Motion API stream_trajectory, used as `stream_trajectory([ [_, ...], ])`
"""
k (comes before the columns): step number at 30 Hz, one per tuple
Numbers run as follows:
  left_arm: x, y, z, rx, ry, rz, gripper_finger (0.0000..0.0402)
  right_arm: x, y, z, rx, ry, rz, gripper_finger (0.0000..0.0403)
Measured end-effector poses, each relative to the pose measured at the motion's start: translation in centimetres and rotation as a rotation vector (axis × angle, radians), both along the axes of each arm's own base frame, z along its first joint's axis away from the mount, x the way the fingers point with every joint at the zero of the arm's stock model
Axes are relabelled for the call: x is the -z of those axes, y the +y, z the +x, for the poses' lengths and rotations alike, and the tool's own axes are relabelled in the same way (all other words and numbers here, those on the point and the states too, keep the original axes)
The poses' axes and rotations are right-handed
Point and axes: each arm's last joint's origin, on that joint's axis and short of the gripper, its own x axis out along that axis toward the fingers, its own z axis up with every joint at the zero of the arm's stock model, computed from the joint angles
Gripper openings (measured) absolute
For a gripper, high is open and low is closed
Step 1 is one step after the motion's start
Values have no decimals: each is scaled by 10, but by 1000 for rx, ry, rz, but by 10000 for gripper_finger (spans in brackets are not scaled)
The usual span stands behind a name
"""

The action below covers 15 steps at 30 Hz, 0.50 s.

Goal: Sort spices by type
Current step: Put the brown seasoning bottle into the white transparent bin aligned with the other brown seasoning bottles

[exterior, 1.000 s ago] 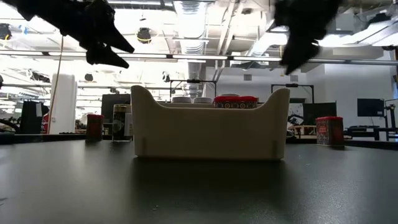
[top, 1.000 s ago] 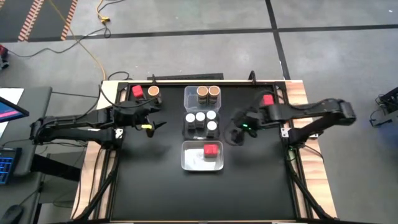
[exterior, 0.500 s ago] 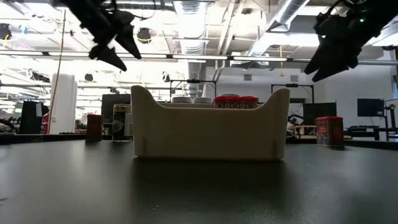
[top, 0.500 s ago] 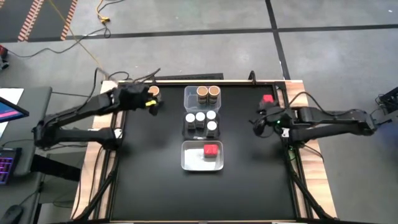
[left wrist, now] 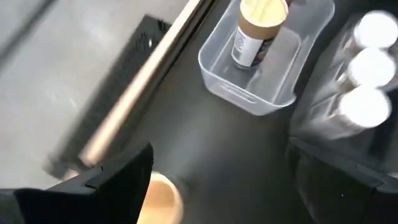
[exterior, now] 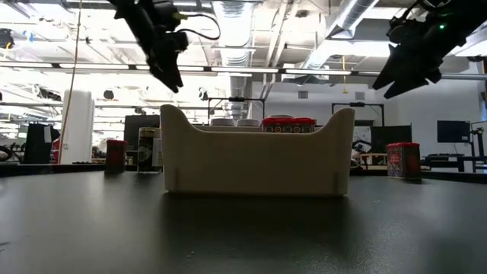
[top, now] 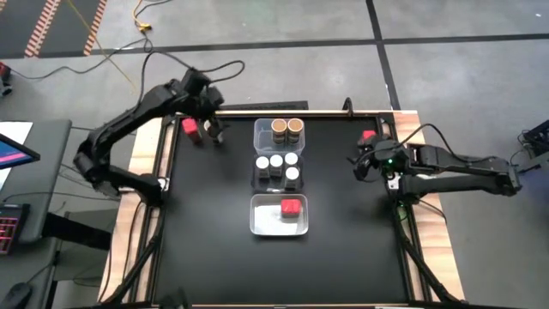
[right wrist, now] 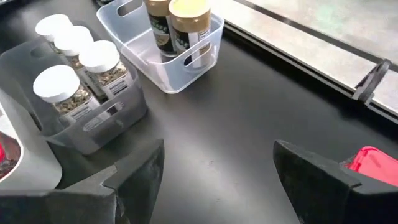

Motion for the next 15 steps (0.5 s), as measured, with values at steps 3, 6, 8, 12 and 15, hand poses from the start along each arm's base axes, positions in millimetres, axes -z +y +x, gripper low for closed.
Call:
stream_trajectory([
  [3,-2,12,9,95,97,116,352,0,0,0,16,-14,17,329],
  [6,1,24,16,88,214,197,352,0,0,0,32,-29,34,329],
  [8,7,31,19,46,274,221,352,0,0,0,39,-35,41,329],
  [12,19,43,28,17,326,251,352,0,0,0,46,-39,48,329],
  [15,30,50,34,29,365,249,352,0,0,0,47,-40,47,329],
])
